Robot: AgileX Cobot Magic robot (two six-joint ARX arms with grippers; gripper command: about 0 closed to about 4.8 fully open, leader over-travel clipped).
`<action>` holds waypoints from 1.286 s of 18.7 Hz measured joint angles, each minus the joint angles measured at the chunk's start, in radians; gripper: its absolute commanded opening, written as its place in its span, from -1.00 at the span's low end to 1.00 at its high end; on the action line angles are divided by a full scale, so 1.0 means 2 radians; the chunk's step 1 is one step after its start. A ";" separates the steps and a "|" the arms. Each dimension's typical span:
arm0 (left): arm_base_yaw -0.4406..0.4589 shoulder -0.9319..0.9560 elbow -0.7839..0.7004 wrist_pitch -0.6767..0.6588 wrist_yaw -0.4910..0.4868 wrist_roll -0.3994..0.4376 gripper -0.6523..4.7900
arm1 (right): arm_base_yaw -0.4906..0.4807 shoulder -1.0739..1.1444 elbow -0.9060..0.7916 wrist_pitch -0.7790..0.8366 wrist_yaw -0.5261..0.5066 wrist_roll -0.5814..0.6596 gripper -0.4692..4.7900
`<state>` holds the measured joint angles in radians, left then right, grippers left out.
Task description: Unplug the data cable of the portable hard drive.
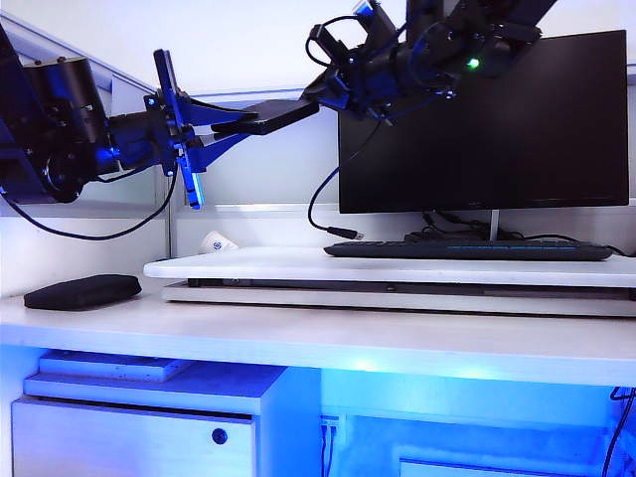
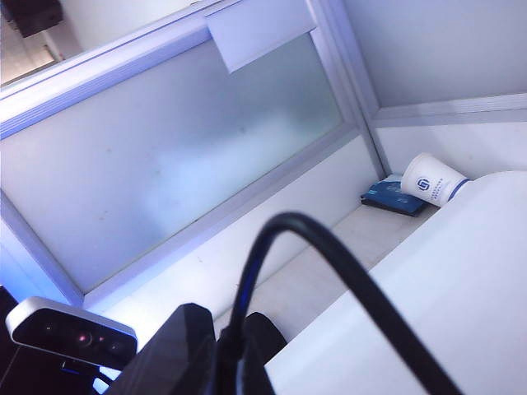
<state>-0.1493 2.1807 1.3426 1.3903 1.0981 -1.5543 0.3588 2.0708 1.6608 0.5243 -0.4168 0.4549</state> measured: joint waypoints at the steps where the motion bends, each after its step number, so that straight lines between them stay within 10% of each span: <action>1: -0.001 0.000 0.000 -0.002 0.000 -0.001 -0.78 | -0.003 0.000 0.000 0.000 -0.001 0.000 -0.83; 21: 0.002 -0.002 -0.001 -0.016 0.051 0.025 -0.78 | -0.186 0.003 0.037 -0.045 0.071 -0.019 -0.83; 22: 0.002 -0.002 -0.001 -0.031 0.043 0.036 -0.78 | -0.190 0.003 0.037 -0.057 0.077 -0.019 -0.74; 24: -0.002 -0.002 -0.001 -0.091 0.017 0.071 -0.78 | -0.195 0.004 0.037 -0.075 0.077 -0.019 0.39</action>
<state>-0.1524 2.1769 1.3403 1.2079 1.1313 -1.4124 -0.0315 2.0785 1.7355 0.3752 -0.2623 0.4179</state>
